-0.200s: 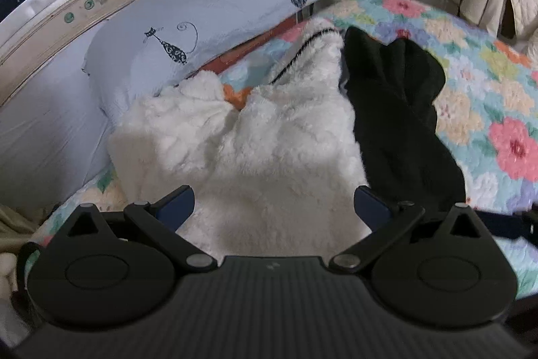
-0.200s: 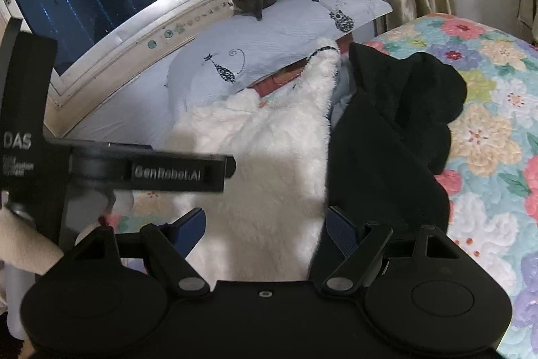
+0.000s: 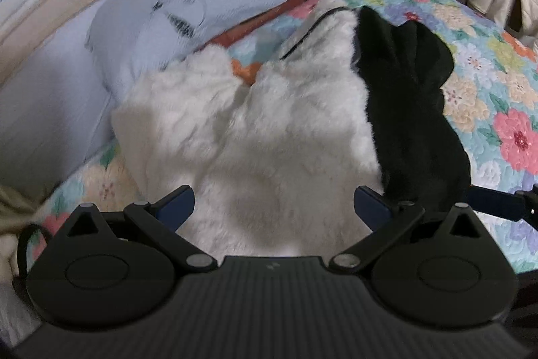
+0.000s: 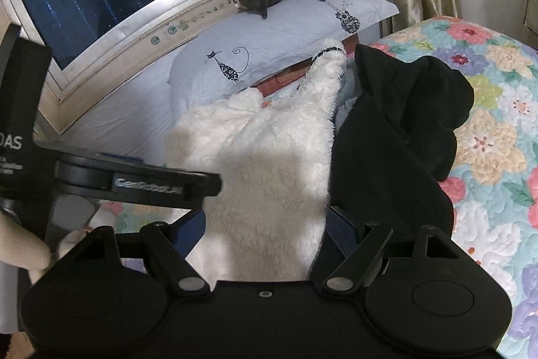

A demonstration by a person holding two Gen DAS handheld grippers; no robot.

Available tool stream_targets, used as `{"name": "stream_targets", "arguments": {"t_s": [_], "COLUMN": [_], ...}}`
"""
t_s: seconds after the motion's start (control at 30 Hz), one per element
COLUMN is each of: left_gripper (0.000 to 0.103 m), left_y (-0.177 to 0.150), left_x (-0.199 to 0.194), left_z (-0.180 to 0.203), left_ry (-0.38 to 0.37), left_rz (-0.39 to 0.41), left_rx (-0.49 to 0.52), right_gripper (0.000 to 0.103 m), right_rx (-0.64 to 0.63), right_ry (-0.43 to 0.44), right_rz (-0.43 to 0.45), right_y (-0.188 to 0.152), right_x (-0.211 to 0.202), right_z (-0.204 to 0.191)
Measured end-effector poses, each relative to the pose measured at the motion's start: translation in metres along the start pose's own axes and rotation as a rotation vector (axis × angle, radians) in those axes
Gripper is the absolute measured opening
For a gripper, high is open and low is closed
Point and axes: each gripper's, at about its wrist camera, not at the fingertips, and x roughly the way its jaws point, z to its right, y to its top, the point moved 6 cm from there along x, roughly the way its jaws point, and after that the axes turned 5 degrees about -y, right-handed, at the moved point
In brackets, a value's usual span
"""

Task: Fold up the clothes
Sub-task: 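Reach both grippers toward the white fluffy fleece garment on the bed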

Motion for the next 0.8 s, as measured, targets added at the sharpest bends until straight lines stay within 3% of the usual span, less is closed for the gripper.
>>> {"name": "stream_targets", "arguments": {"t_s": [0.2,0.5,0.8], "left_gripper": [0.103,0.103,0.103], "left_y": [0.000,0.000,-0.007], "left_x": [0.008,0.005,0.017], "left_z": [-0.013,-0.006,-0.011], "left_ry": [-0.039,-0.004,0.001], "left_rz": [-0.088,-0.053,-0.101], "left_rx": [-0.070,0.003,0.018], "right_gripper": [0.083,0.083,0.083], "right_rx": [0.000,-0.027,-0.022], "right_ry": [-0.015,0.006,-0.016], "right_rz": [-0.018,-0.014,-0.053], "right_y": [-0.004,-0.004,-0.013], "right_x": [0.003,0.007,0.007], "right_z": [-0.004,-0.006,0.003]}}
